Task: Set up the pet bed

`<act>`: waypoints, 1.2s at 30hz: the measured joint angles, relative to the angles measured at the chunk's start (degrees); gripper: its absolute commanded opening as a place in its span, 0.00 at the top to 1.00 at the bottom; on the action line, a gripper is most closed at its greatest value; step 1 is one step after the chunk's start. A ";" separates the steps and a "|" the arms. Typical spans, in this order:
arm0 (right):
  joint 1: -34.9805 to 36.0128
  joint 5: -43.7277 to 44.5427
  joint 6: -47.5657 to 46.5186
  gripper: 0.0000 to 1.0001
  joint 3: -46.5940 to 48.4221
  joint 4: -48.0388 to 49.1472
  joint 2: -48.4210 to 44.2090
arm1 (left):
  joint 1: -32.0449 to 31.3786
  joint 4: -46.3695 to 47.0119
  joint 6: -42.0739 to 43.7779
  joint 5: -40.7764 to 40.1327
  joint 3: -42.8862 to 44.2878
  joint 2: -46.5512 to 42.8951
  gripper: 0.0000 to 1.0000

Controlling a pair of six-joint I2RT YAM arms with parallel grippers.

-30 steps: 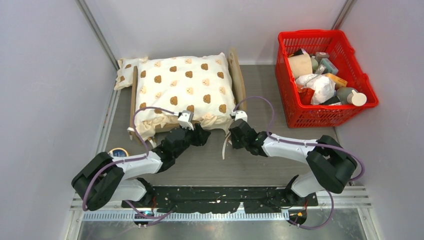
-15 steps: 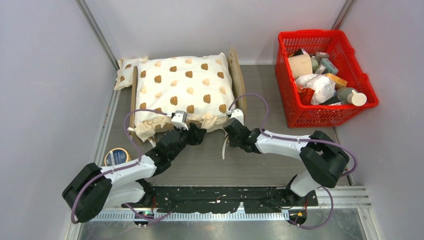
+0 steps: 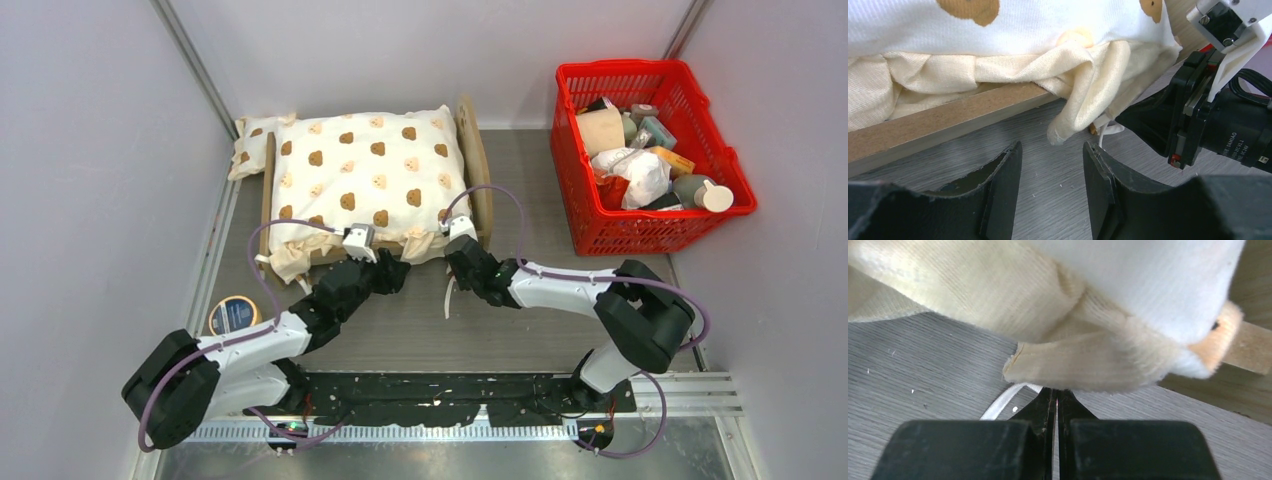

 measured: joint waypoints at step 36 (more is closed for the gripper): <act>0.22 -7.85 -31.74 0.95 -15.93 33.83 -7.21 | 0.00 1.40 -2.99 13.57 4.24 9.14 0.49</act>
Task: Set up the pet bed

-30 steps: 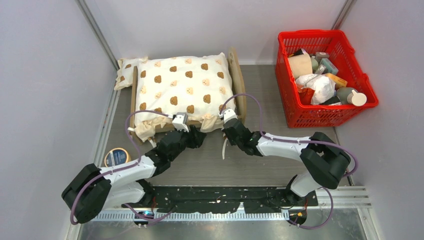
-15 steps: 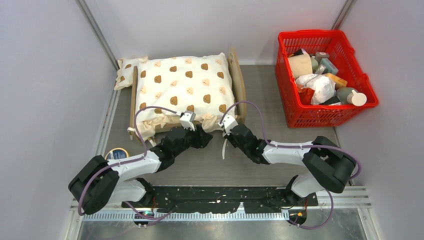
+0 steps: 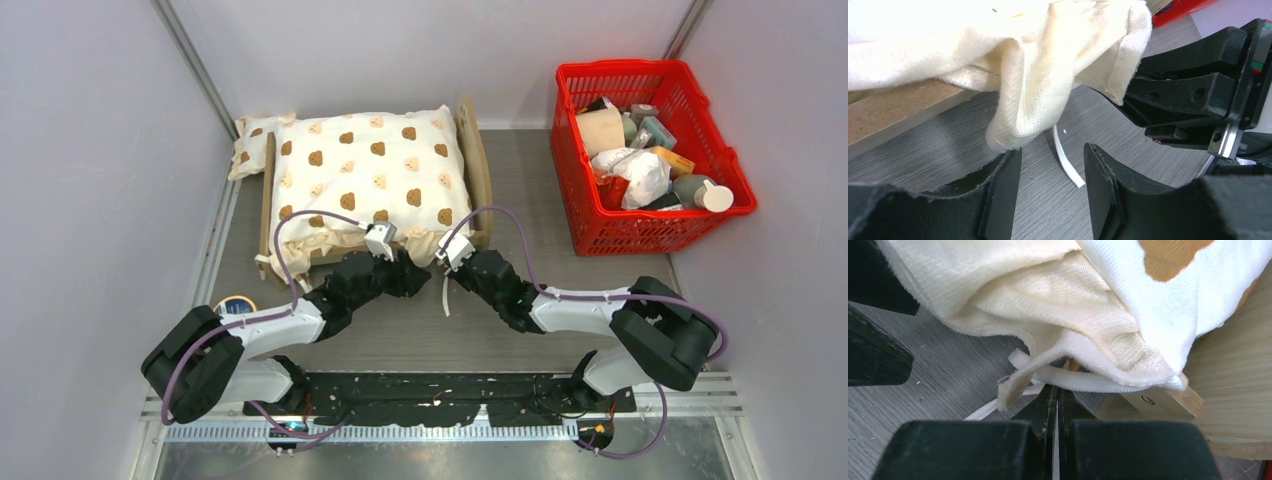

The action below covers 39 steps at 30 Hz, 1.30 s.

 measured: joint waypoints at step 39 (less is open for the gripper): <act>0.00 -5.70 -3.06 0.95 -10.36 13.35 -7.30 | -4.46 -19.85 10.08 -8.41 24.59 4.98 0.96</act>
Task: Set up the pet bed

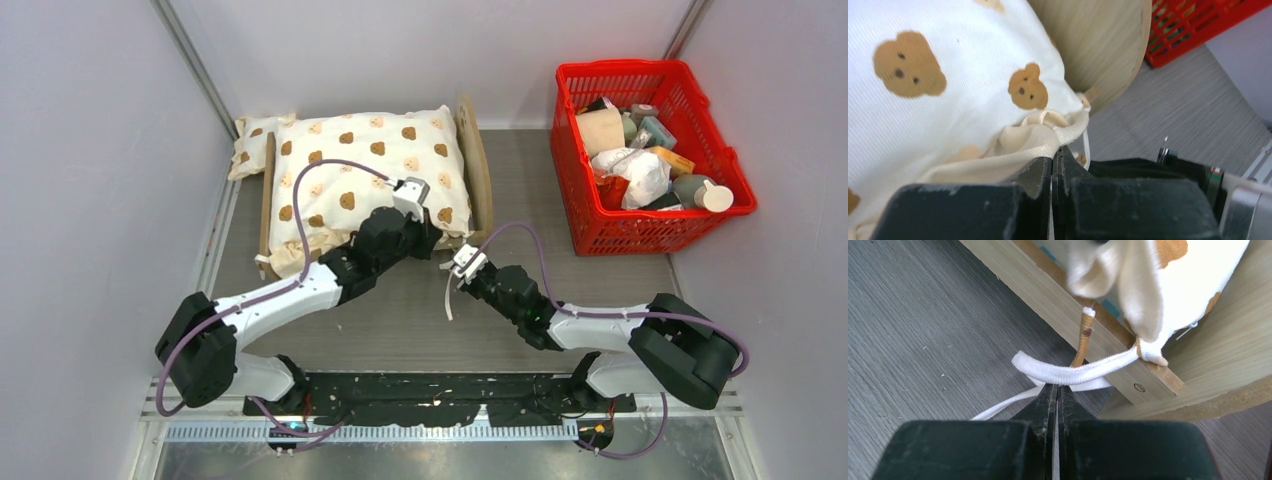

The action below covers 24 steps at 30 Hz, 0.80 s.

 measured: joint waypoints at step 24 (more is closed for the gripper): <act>0.00 -4.83 -10.95 0.95 -2.25 11.67 1.42 | 4.09 -28.81 -4.20 6.60 18.67 2.93 0.46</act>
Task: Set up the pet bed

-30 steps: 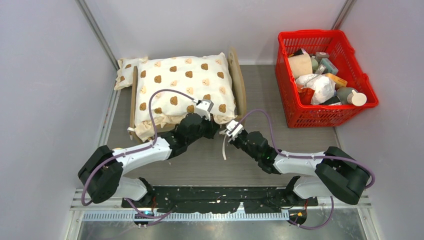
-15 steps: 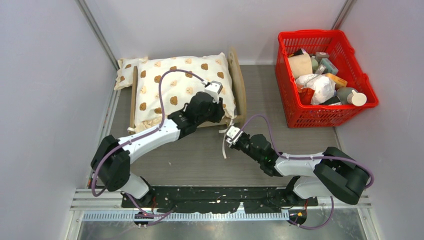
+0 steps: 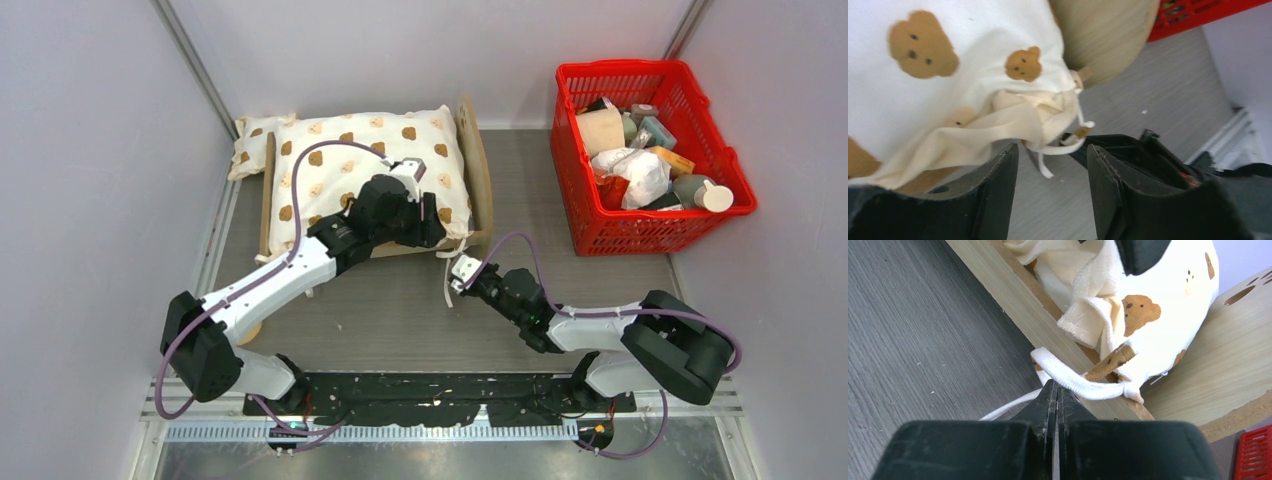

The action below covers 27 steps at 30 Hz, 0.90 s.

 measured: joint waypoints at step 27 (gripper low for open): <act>0.00 -0.33 -0.02 0.95 -1.51 3.17 1.53 | -2.27 5.44 -7.65 5.81 1.68 9.57 0.51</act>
